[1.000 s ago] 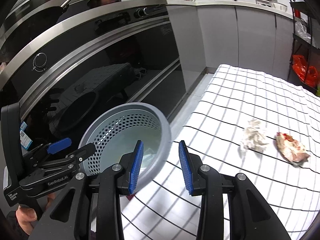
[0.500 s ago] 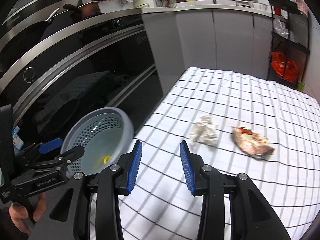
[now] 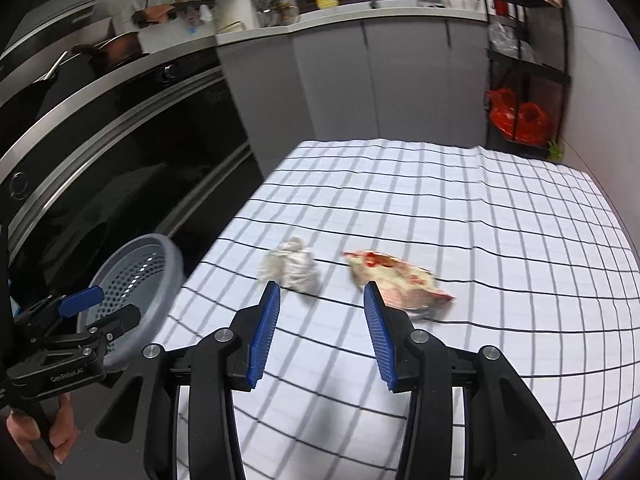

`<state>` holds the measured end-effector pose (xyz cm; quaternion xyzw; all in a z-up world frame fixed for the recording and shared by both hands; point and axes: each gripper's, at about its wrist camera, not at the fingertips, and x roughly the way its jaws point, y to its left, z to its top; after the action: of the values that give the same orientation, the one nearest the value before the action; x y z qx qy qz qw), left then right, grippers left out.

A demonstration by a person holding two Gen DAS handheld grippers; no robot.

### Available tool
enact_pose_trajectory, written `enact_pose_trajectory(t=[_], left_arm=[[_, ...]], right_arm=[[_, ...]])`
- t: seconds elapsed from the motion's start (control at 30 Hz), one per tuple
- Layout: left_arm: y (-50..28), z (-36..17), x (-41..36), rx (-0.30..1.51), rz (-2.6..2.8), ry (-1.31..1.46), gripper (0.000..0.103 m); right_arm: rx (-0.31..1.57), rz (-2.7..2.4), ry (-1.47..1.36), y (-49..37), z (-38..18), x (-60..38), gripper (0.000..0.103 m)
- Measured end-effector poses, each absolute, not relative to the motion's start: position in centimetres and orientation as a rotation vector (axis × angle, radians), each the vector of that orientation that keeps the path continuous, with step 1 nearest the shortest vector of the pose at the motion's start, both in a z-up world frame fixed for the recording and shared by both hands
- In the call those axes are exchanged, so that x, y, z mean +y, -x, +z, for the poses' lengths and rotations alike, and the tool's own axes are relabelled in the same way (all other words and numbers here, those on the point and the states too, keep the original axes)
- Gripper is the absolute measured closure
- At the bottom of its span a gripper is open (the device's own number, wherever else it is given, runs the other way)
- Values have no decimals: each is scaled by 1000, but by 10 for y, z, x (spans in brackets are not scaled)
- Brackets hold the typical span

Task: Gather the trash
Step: 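Move both tools back over the table toward the paper and wrapper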

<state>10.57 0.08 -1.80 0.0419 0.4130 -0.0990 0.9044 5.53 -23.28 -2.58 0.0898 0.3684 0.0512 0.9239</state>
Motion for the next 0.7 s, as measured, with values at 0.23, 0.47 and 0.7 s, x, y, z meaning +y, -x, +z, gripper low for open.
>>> enact_pose_trajectory(t=[0.23, 0.47, 0.7], left_arm=[[-120, -30, -36, 871, -253, -99, 22], [-136, -37, -63, 868, -286, -111, 22], [-149, -46, -79, 871, -305, -113, 22]], right_arm=[[763, 37, -239, -54, -38, -281, 55], [783, -15, -275, -48, -49, -312, 53], [821, -31, -287, -51, -65, -325, 52]])
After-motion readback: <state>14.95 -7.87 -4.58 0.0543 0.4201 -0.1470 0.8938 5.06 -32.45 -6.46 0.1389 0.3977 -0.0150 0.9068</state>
